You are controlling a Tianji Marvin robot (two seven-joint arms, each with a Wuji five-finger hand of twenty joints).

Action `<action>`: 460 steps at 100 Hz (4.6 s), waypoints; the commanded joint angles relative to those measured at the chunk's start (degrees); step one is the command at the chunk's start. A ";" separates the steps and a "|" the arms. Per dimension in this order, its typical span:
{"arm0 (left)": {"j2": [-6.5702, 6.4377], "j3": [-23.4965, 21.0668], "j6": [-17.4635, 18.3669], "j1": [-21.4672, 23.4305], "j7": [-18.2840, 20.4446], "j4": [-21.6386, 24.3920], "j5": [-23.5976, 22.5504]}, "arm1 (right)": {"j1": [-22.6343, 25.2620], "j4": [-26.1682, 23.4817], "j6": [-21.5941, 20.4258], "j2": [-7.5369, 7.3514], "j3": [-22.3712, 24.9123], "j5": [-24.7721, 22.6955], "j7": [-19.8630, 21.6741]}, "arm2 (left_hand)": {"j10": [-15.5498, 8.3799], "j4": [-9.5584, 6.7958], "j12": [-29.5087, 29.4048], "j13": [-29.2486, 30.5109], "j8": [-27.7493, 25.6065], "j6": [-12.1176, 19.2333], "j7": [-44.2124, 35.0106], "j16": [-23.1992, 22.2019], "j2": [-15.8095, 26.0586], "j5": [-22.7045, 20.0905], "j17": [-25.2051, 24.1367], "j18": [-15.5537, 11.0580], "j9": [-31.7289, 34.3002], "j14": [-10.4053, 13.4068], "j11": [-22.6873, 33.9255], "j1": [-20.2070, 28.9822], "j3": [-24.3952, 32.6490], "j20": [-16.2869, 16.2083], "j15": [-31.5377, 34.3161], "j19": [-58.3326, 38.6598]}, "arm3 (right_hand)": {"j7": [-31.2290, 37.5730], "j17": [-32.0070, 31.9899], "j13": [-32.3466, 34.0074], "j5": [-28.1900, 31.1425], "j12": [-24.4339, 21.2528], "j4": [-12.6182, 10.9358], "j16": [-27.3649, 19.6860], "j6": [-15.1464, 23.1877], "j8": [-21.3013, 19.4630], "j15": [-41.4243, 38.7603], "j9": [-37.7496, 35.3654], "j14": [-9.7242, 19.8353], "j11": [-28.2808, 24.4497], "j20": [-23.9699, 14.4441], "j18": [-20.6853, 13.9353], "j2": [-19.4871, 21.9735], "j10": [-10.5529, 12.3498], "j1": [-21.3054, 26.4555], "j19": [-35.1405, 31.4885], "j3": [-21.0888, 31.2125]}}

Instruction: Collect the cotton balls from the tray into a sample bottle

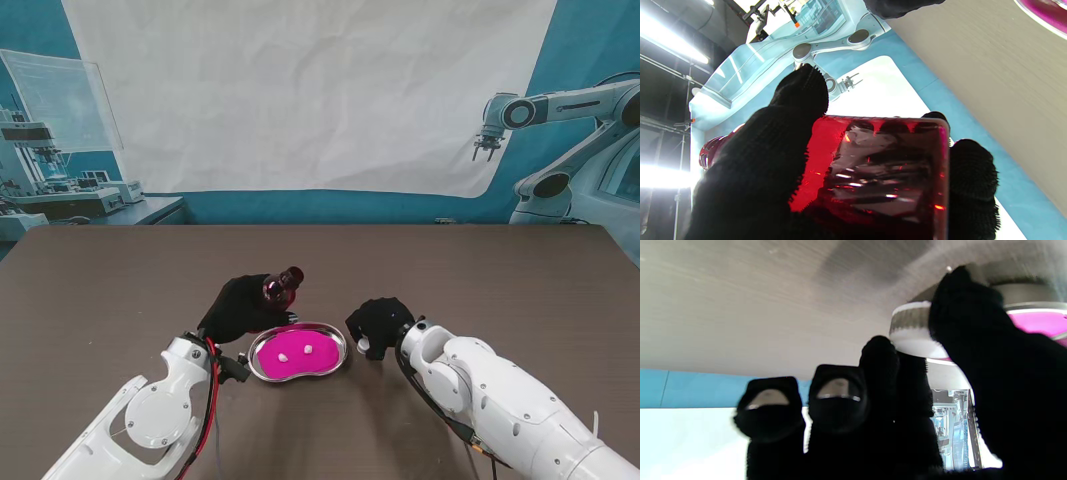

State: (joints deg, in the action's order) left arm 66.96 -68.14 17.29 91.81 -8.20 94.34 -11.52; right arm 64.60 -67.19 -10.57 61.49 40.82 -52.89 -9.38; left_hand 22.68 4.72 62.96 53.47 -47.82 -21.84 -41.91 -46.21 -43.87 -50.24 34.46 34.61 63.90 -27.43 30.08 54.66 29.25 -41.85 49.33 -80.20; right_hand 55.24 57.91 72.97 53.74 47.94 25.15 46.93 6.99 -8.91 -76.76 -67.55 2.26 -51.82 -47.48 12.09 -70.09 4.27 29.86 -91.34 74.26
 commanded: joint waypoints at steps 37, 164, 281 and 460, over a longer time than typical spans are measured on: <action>-0.47 -0.67 -0.35 0.52 3.10 0.68 0.19 | 0.00 1.77 4.63 0.48 -2.97 -1.51 -1.28 | -1.28 -0.59 1.00 2.90 -1.31 6.56 -11.81 -2.90 26.64 -8.73 -0.99 -5.14 4.36 -2.07 1.09 16.06 20.57 -2.20 6.94 -4.71 | 13.60 0.43 2.62 2.49 0.28 -0.55 1.00 5.38 -2.89 -2.61 0.67 1.41 -2.09 0.21 -0.45 1.34 0.37 1.13 -1.19 5.34; -0.57 -0.84 -0.43 0.72 3.47 0.60 0.23 | 0.17 0.28 8.79 -0.94 -6.39 -7.29 -1.39 | -1.08 -0.61 1.13 2.98 -0.79 6.40 -10.91 -2.90 26.49 -8.91 -1.00 -5.18 4.33 -2.09 1.14 16.05 20.60 -2.18 7.04 -4.72 | 3.13 -1.97 2.64 -0.67 -1.04 -11.08 -0.11 -2.40 -17.64 -0.47 7.65 1.69 -3.62 -0.21 -1.66 -4.46 -0.75 -11.70 -0.60 6.61; -0.59 -0.65 -0.56 0.83 3.61 0.44 0.26 | 3.81 -5.69 8.31 -1.73 0.61 -10.10 2.52 | -1.02 -0.68 0.98 3.05 -0.45 6.30 -10.42 -2.90 26.51 -8.97 -0.98 -5.03 4.43 -2.12 1.19 15.98 20.66 -2.17 7.11 -4.69 | -9.97 -7.46 1.61 -12.09 -2.75 -10.30 -1.93 -6.72 -11.99 5.59 15.73 0.42 -2.21 -1.60 -2.68 5.67 -0.42 -25.62 1.30 1.98; -0.62 -0.64 -0.70 1.14 4.09 0.65 1.24 | -10.66 20.11 3.93 14.28 -20.47 12.16 -17.43 | -1.04 -0.79 0.86 3.27 -0.50 6.38 -10.65 -2.87 26.57 -9.05 -0.73 -5.03 4.61 -2.15 1.41 15.89 20.77 -2.15 7.38 -4.95 | -10.90 4.52 2.43 2.22 2.03 -11.16 4.10 1.01 -8.85 -10.20 -8.00 -1.27 -6.35 0.21 4.61 0.25 1.23 -13.33 -3.93 4.80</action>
State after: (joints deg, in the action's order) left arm 66.22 -68.73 16.81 92.72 -5.16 94.66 -10.43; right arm 54.00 -47.70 -6.25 75.27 20.65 -40.73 -27.35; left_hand 22.67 4.72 62.97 53.51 -47.24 -21.84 -41.92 -46.58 -43.87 -50.24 34.46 34.61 64.41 -27.43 30.04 54.66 29.25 -41.85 49.33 -80.20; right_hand 44.26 60.36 72.97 54.64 49.17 14.56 50.19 7.92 -19.22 -83.94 -72.60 0.84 -56.75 -48.02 13.99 -67.11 4.38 16.62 -91.73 76.33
